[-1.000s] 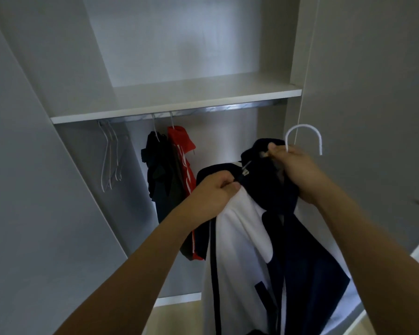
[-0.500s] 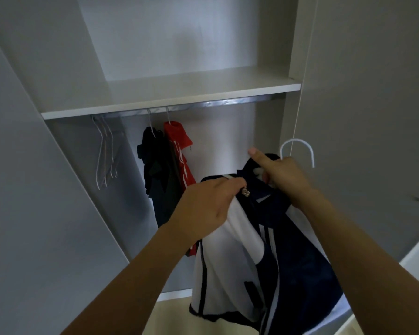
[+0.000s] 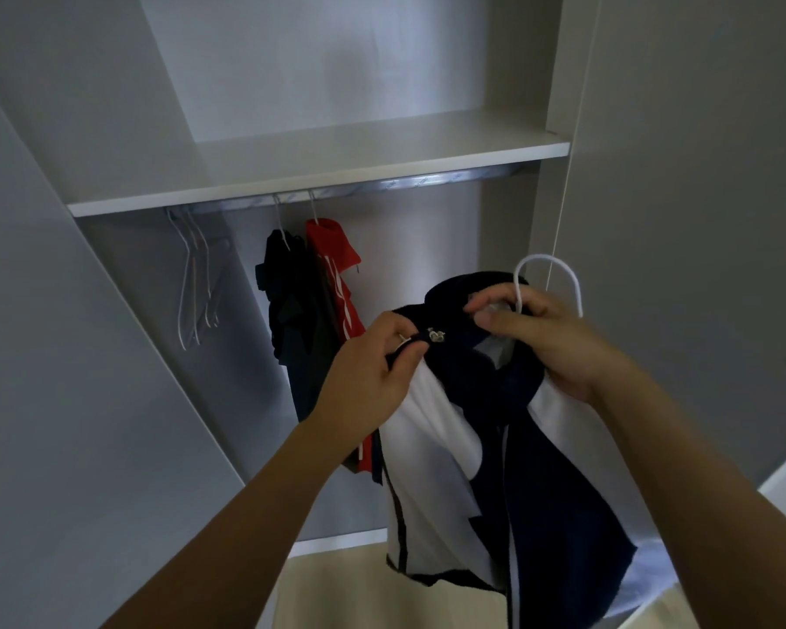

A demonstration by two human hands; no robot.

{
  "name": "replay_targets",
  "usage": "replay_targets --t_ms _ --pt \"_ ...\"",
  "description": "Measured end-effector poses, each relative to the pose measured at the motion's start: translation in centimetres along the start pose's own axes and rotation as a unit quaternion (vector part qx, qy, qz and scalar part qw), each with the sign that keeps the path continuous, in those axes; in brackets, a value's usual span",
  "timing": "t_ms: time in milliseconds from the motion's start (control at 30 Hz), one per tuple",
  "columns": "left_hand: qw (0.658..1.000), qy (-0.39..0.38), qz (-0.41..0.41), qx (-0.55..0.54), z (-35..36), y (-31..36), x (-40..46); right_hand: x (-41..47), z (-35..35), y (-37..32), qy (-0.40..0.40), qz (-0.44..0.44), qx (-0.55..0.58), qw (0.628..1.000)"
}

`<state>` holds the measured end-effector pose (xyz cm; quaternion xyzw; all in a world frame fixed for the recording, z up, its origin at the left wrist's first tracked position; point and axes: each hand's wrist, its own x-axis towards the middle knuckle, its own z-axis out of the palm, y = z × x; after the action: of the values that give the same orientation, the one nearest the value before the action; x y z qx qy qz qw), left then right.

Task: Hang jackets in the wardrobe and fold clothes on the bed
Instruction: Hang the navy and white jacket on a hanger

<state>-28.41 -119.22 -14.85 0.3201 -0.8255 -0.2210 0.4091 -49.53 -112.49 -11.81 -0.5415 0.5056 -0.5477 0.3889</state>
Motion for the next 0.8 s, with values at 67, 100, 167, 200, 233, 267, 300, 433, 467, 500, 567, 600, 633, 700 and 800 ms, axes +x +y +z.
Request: replay_targets --t_ms 67,100,167,200,233,267,300,433,467,500,567,600,633,700,800 --pt "0.999 -0.006 -0.006 -0.045 0.2 0.1 0.2 0.0 0.2 -0.1 0.018 0.003 -0.054 0.998" --pt "0.998 -0.014 0.003 -0.054 0.3 0.2 0.2 0.2 0.2 -0.1 0.022 0.006 -0.070 0.997" --pt "0.998 -0.023 0.032 -0.041 0.5 0.4 0.2 0.6 0.1 0.0 0.024 0.029 -0.067 0.997" --pt "0.999 -0.020 0.040 -0.027 0.6 0.5 0.1 0.8 0.0 0.2 0.026 0.048 -0.059 0.997" --pt "0.999 -0.009 0.043 -0.018 0.7 0.6 0.1 0.9 -0.2 0.2 0.020 0.066 -0.052 0.996" --pt "0.999 0.006 0.039 -0.015 0.8 0.7 0.1 1.1 -0.4 0.5 0.007 0.080 -0.052 0.995" --pt "0.999 0.023 0.027 -0.019 0.8 0.7 0.1 1.2 -0.5 0.6 -0.009 0.090 -0.054 0.994" --pt "0.997 0.054 -0.032 -0.043 0.9 0.8 0.1 1.2 -0.1 0.4 -0.073 0.074 -0.051 0.993" --pt "0.997 0.048 -0.037 -0.047 1.0 0.8 0.1 1.2 0.0 0.5 -0.098 0.068 -0.055 0.991" --pt "0.997 0.044 -0.041 -0.049 1.0 0.8 0.1 1.2 0.2 0.5 -0.123 0.067 -0.056 0.989" --pt "0.997 0.040 -0.053 -0.047 0.9 0.8 0.1 1.2 0.5 0.6 -0.148 0.077 -0.057 0.984" --pt "0.997 0.039 -0.055 -0.046 0.8 0.8 0.0 1.2 0.6 0.6 -0.143 0.084 -0.058 0.984" --pt "0.997 0.040 -0.053 -0.047 0.8 0.8 -0.1 1.1 0.6 0.5 -0.133 0.089 -0.063 0.985" --pt "0.996 0.041 -0.051 -0.053 0.8 0.9 -0.2 1.1 0.4 0.7 -0.118 0.089 -0.067 0.987" --pt "0.995 0.017 -0.074 -0.063 0.9 0.8 -0.2 0.8 0.2 0.9 -0.090 0.071 -0.060 0.992"
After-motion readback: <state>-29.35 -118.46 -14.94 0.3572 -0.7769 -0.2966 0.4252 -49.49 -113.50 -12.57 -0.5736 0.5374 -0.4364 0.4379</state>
